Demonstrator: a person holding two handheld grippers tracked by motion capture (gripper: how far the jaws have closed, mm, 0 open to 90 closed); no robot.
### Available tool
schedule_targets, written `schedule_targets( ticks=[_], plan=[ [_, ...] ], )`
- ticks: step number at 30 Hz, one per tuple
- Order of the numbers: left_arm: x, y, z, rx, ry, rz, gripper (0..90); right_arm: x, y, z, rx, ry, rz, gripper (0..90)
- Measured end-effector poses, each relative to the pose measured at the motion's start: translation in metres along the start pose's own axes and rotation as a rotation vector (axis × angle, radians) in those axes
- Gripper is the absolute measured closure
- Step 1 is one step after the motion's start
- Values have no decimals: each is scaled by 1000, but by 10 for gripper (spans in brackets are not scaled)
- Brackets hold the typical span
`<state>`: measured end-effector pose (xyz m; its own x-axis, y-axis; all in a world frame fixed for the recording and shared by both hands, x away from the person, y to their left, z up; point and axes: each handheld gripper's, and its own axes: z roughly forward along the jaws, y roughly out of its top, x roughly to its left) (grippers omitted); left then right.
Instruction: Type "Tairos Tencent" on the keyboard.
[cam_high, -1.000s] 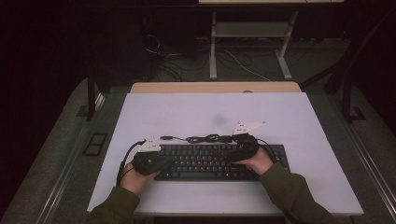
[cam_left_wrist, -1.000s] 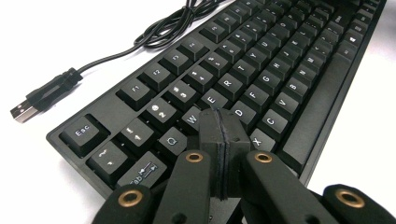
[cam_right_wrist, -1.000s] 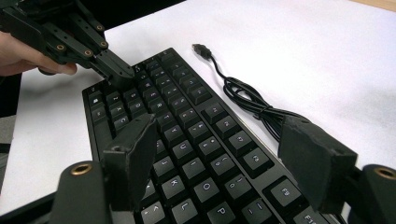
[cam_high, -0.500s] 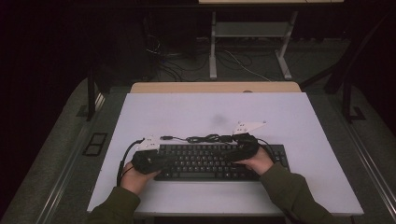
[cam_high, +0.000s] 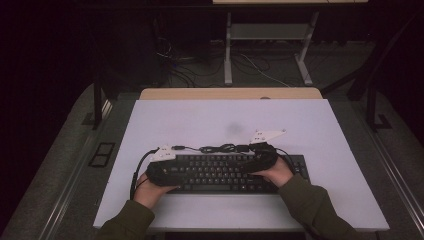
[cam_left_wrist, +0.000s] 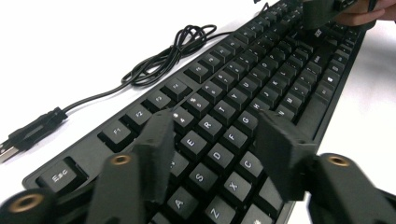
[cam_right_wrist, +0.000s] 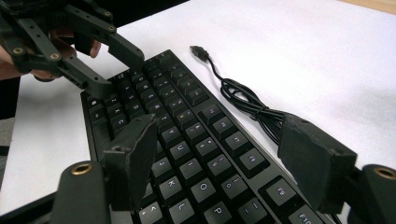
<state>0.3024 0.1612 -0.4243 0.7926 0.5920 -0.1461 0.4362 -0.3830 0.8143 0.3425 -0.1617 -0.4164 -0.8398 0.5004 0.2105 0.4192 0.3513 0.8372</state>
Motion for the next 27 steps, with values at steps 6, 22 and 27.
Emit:
schedule_targets(
  ticks=[6,22,27],
  plan=[
    [-2,2,5,-19,-7,-29,309,0,1,0,-3,2,0,282],
    [-9,8,18,-17,-1,-1,108,-2,7,5,5,5,1,347],
    [-9,8,20,-9,12,-11,20,-1,8,9,10,11,-2,384]
  ],
)
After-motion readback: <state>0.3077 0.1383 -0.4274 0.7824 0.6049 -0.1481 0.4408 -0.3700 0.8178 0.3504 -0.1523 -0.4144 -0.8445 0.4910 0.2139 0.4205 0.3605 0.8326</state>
